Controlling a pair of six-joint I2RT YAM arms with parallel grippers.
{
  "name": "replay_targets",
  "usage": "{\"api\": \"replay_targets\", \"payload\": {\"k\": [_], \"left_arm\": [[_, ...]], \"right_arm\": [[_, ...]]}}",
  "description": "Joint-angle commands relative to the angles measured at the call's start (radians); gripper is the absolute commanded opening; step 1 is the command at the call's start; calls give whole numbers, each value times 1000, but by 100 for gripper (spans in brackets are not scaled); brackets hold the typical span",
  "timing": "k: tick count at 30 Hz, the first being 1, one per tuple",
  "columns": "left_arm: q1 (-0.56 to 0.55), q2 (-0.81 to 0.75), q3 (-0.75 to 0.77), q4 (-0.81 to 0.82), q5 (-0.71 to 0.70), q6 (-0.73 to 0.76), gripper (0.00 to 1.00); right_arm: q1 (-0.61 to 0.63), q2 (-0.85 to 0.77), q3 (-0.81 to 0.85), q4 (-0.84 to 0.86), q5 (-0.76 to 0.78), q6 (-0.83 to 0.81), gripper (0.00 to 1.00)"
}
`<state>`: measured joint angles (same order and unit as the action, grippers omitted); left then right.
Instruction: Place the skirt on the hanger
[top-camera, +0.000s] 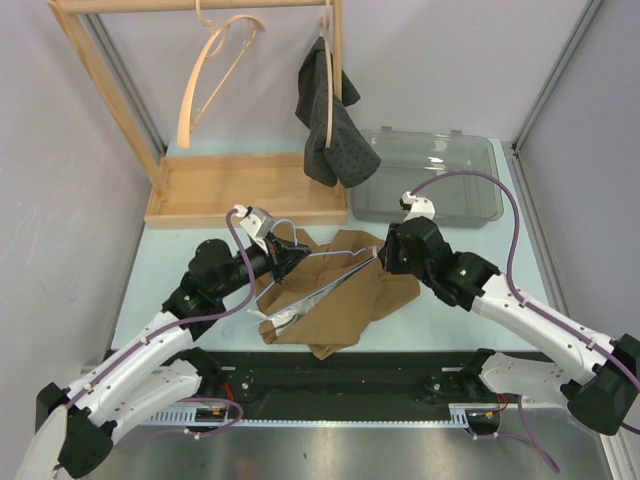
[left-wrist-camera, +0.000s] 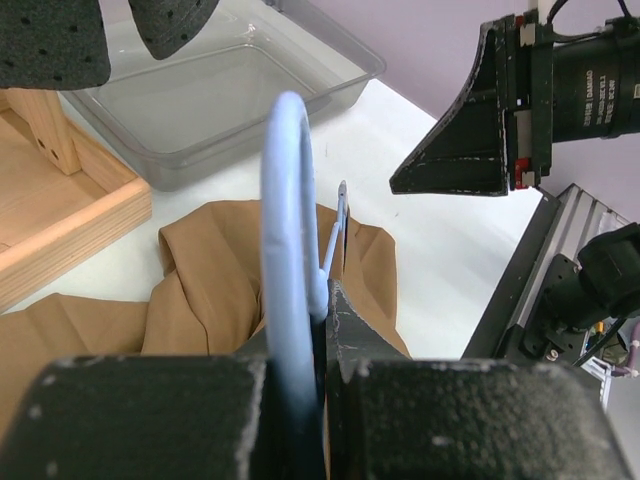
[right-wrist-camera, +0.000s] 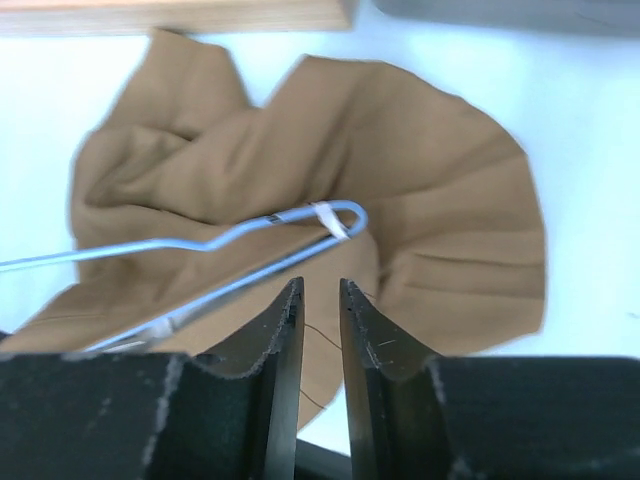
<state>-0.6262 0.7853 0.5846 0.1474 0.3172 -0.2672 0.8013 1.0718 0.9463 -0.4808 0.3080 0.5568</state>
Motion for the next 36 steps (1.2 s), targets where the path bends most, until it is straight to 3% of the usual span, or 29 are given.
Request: {"api": "replay_targets", "payload": {"k": [1, 11, 17, 20, 36], "left_arm": [[-4, 2, 11, 64, -15, -15, 0], [-4, -3, 18, 31, -32, -32, 0], [-6, 19, 50, 6, -35, -40, 0], [-4, 26, 55, 1, -33, -43, 0], [-4, 19, 64, -16, -33, -52, 0]], "right_arm": [[3, 4, 2, -65, 77, -12, 24], [3, 54, -32, 96, 69, -84, 21], [4, 71, -57, 142, 52, -106, 36], [4, 82, -60, 163, 49, -118, 39], [6, 162, -72, 268, 69, -153, 30]]}}
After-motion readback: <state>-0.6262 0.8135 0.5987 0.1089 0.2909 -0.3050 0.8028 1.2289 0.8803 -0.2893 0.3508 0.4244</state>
